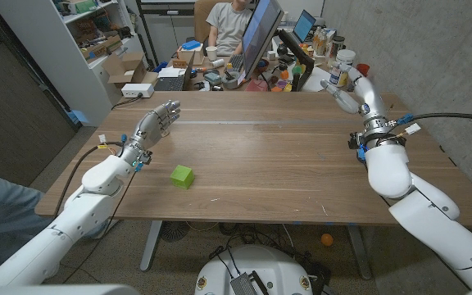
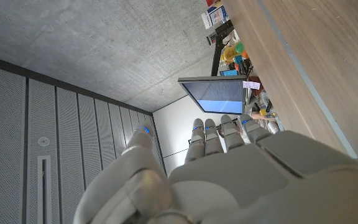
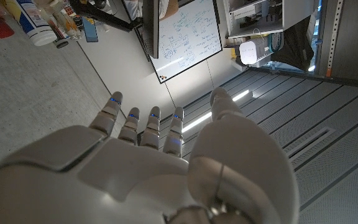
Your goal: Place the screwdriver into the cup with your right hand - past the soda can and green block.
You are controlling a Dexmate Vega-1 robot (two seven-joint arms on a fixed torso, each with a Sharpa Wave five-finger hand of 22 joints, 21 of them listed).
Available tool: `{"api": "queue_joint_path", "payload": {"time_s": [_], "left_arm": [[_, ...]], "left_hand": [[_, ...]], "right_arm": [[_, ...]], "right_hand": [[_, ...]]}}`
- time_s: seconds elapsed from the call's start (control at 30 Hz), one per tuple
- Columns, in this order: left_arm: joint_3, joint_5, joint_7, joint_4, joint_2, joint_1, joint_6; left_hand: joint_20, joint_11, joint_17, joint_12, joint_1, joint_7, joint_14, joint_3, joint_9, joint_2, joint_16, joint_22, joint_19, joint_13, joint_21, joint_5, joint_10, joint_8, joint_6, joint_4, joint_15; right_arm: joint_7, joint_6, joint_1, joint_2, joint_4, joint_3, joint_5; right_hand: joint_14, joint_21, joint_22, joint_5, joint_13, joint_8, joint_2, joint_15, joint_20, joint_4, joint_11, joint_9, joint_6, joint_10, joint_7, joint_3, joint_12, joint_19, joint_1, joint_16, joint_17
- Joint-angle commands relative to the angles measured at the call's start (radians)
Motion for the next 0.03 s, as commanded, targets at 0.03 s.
{"api": "queue_joint_path", "payload": {"time_s": [0.03], "left_arm": [[-0.069,-0.001,-0.034,-0.015,0.022,0.049,-0.088]], "left_hand": [[-0.001,-0.001,0.005,0.007,-0.009,0.0,-0.002,0.006,0.004,0.003,0.006,0.002,0.0,0.002,0.007,0.007,0.01,0.006,0.011,-0.005,0.0]], "right_arm": [[-0.013,-0.034,0.023,0.027,-0.029,-0.096,-0.069]], "right_hand": [[0.0,0.005,0.001,0.006,0.002,0.006,-0.005,-0.002,0.001,0.0,-0.001,0.003,0.009,0.007,-0.003,-0.001,0.009,0.004,-0.003,0.008,0.001]]}}
